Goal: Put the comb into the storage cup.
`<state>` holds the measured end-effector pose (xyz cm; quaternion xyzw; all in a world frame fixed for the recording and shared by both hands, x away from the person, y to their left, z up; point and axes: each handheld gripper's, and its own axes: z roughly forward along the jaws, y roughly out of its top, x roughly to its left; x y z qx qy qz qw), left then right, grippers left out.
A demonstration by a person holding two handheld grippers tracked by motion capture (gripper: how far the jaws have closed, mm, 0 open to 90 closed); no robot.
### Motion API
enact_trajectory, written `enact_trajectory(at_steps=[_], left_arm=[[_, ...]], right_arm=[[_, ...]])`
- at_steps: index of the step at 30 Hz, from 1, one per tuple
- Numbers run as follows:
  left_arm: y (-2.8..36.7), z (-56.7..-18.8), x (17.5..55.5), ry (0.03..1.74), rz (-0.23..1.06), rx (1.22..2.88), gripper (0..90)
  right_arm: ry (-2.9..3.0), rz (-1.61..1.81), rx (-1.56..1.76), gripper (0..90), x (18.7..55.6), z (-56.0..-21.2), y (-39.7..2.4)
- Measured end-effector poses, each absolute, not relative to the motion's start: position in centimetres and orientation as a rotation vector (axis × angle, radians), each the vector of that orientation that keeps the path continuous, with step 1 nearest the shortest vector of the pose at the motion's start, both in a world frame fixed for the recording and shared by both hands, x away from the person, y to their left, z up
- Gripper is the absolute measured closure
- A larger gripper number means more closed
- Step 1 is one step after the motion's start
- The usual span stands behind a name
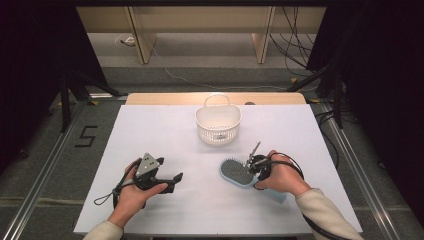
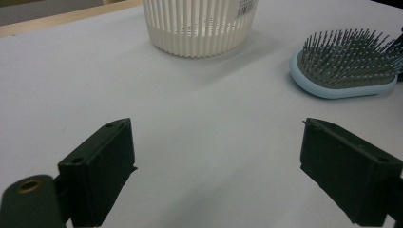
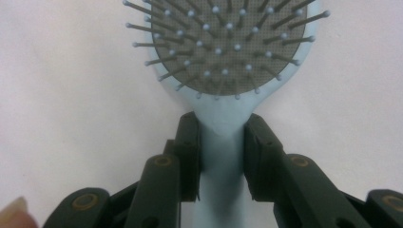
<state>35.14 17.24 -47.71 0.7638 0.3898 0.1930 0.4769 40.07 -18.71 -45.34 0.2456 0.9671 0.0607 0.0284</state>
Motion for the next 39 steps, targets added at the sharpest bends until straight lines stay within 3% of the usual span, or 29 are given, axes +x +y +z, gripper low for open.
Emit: enact_trajectory(at_steps=[12, 39], left_arm=[[17.3, -47.7, 35.1, 0.956, 0.472, 1.864, 10.6], [17.3, -47.7, 35.1, 0.959, 0.473, 1.861, 10.6]], right_arm=[[2.977, 0.230, 0.733, 71.0, 39.7, -45.1, -19.1], [2.889, 0.660, 0.820, 70.9, 39.5, -43.7, -20.6]])
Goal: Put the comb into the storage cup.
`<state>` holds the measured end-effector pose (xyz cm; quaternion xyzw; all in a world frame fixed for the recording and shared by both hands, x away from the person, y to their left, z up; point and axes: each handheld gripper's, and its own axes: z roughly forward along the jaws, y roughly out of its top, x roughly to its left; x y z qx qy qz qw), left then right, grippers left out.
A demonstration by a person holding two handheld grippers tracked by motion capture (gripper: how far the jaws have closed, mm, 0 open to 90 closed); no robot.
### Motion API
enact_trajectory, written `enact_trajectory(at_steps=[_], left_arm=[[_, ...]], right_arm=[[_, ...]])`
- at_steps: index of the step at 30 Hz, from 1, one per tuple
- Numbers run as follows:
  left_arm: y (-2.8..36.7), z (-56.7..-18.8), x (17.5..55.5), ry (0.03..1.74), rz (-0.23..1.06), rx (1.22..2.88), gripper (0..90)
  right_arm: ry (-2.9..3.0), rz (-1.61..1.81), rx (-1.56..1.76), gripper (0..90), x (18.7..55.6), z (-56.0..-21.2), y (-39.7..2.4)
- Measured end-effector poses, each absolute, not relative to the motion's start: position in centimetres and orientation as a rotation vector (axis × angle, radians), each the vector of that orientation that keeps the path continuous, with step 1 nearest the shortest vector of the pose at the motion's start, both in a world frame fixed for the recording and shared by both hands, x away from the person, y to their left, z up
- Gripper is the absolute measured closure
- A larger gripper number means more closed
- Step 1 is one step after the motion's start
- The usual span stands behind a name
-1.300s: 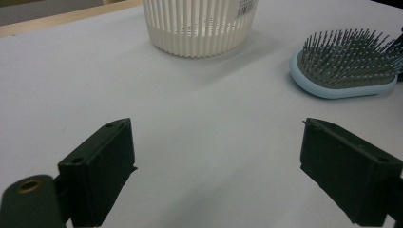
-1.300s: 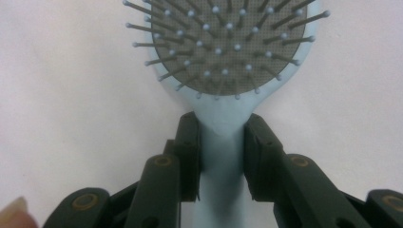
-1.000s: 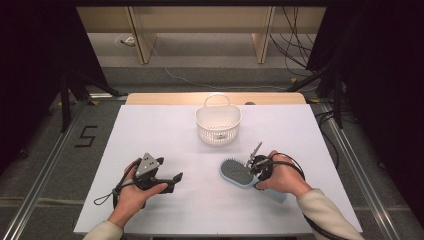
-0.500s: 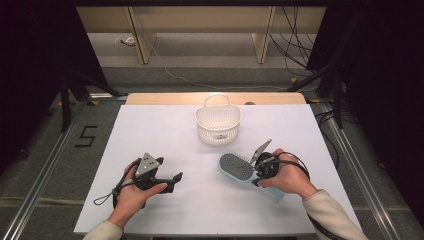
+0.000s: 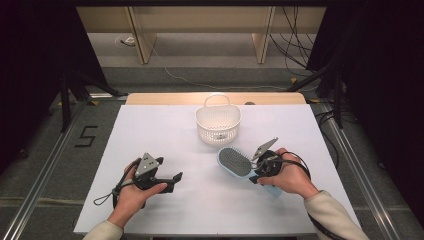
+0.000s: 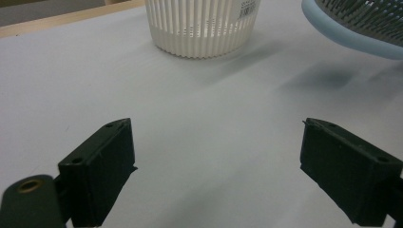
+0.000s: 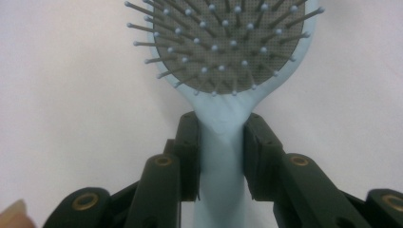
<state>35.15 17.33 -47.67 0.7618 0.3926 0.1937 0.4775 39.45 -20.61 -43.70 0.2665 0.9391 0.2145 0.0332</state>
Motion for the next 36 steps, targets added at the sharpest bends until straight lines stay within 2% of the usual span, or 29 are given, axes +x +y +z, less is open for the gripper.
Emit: enact_trajectory(at_steps=[36], left_arm=[[17.35, -47.62, 35.14, 0.957, 0.477, 1.859, 10.7]], right_arm=[[2.735, 0.929, 0.875, 70.9, 39.17, -43.03, -21.21]])
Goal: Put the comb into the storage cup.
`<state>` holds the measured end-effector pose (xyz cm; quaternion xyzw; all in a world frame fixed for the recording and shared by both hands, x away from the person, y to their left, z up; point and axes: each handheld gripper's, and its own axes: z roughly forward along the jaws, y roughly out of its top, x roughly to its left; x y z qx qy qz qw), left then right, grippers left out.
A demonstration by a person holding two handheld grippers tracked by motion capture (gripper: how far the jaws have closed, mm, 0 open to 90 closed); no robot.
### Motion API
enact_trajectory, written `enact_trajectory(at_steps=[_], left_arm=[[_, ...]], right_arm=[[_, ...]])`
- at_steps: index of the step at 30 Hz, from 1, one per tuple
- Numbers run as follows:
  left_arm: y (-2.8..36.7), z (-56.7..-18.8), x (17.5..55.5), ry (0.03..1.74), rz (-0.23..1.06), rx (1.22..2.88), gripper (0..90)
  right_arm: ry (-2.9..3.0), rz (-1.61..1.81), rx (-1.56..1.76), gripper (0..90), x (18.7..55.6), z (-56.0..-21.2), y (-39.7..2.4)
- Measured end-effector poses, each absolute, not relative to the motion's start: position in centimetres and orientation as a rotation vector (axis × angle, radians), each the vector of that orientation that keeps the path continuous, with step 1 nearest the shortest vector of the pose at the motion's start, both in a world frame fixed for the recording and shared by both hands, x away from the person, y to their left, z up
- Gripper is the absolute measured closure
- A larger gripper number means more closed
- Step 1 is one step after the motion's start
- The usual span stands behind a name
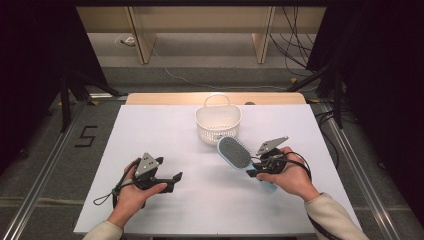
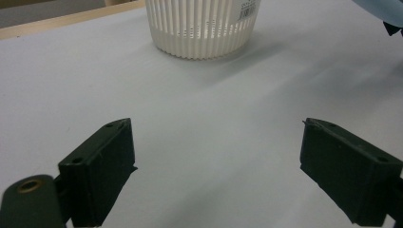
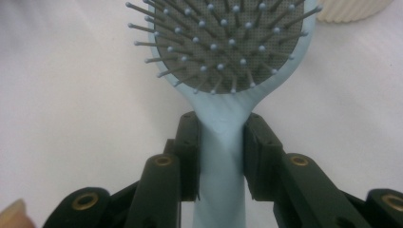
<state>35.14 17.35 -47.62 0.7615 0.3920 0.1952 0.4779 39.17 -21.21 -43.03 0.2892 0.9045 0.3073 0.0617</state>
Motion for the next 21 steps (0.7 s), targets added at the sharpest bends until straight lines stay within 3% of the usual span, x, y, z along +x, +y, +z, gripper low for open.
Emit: enact_trajectory(at_steps=[21], left_arm=[[17.32, -47.63, 35.15, 0.957, 0.476, 1.861, 10.7]], right_arm=[[2.643, 1.021, 0.901, 70.9, 39.27, -42.52, -21.42]])
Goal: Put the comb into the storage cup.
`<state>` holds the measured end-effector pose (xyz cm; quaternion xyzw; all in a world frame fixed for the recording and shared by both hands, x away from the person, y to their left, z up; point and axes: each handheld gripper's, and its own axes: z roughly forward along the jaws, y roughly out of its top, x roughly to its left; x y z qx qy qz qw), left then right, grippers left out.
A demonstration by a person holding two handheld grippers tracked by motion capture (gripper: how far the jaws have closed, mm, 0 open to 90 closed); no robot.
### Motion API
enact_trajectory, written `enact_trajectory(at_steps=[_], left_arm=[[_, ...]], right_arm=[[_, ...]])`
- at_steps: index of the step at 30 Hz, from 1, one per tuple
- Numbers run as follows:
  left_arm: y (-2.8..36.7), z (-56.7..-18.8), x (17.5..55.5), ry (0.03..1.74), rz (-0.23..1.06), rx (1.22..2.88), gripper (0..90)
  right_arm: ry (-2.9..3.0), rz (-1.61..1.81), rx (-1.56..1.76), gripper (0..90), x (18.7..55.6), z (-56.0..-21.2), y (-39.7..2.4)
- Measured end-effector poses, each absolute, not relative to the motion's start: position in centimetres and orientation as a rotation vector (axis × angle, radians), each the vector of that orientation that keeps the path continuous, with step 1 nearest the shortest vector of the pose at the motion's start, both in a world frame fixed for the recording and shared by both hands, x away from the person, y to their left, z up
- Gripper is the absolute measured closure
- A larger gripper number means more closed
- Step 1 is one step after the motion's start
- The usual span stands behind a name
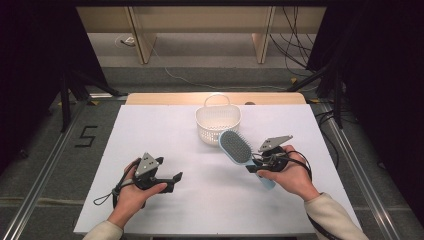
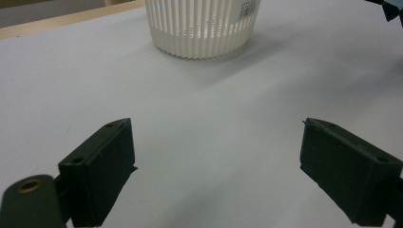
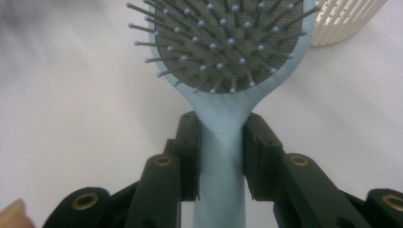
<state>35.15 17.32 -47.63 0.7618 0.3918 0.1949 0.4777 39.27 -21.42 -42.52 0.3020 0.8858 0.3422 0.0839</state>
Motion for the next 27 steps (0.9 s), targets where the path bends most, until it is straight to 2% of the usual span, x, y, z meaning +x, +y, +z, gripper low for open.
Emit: enact_trajectory(at_steps=[27], left_arm=[[17.31, -47.63, 35.15, 0.957, 0.476, 1.860, 10.7]], right_arm=[[2.518, 1.112, 0.937, 70.9, 39.39, -41.80, -21.86]])
